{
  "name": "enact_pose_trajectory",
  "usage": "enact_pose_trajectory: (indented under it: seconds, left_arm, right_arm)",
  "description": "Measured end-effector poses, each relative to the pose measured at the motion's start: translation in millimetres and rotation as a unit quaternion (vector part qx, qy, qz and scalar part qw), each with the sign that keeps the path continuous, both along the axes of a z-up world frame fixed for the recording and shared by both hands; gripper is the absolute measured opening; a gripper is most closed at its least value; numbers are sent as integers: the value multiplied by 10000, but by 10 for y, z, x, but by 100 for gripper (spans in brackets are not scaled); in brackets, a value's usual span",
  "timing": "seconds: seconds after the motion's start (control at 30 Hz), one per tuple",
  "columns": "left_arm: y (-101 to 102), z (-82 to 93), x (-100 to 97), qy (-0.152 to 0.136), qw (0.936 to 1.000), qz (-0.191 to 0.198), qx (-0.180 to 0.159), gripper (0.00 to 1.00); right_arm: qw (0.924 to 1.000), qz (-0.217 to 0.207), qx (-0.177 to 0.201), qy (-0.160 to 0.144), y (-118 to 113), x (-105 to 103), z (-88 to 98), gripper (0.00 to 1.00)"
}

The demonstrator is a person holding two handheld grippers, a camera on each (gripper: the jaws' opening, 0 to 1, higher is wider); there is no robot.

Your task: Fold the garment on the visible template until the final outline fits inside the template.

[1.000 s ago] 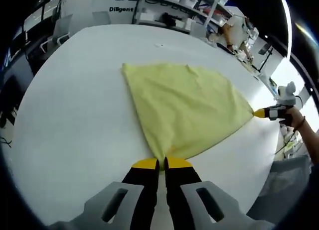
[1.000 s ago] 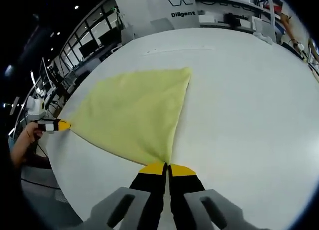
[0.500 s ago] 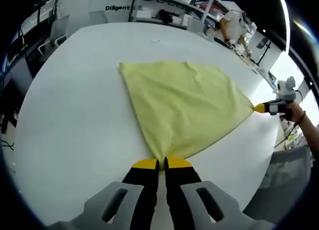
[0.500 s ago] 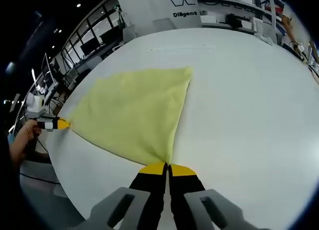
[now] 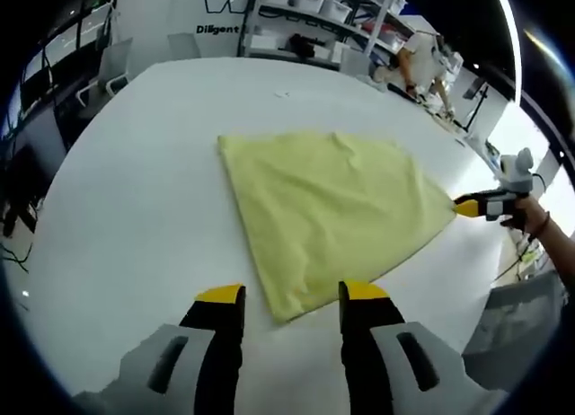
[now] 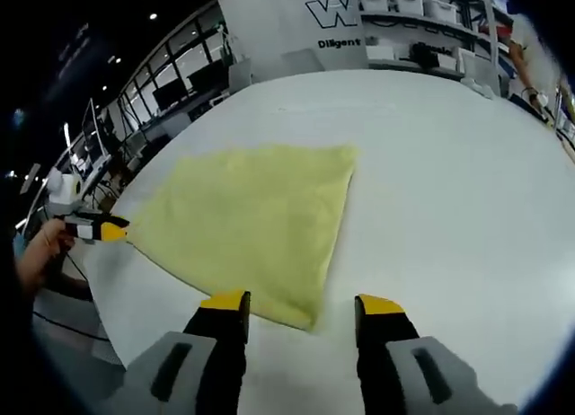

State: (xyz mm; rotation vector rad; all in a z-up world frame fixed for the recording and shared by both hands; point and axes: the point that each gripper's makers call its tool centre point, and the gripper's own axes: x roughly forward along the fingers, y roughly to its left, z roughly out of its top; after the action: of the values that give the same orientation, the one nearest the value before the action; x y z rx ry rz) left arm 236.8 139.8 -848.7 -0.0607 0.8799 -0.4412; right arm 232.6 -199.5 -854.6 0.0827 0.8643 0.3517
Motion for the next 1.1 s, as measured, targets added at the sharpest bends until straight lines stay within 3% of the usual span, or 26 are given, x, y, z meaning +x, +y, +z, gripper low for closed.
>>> enact_pose_trajectory:
  seconds: [0.03,0.17,0.37,0.43,0.7,1.1]
  left_arm:
    - [-31,151,-9,-131,9999,4,-98,52]
    - [-44,355,7,-438,9990,6,-22,72]
    - [-47,573,-34,-663,9978,37,38,87]
    - [-65,653,-69,-729,9973,41,-1,89]
    - [-90,709,-257,-695,9975,109,19,99]
    - [-109,767,-479,-768,9969,167,-15,99]
  right_arm:
    - [9992,136,354,-85,171,-11,129,56]
    - [9989,239,223,-340,243,-1,272,74]
    - [9976,255,298,-570,307,-29,479,90]
    - [9975,282,293,-575,324,-74,539,92]
    - [9963,447,166,-717,353,-283,749,99]
    - [9960,477,82,-753,343,-548,786,99]
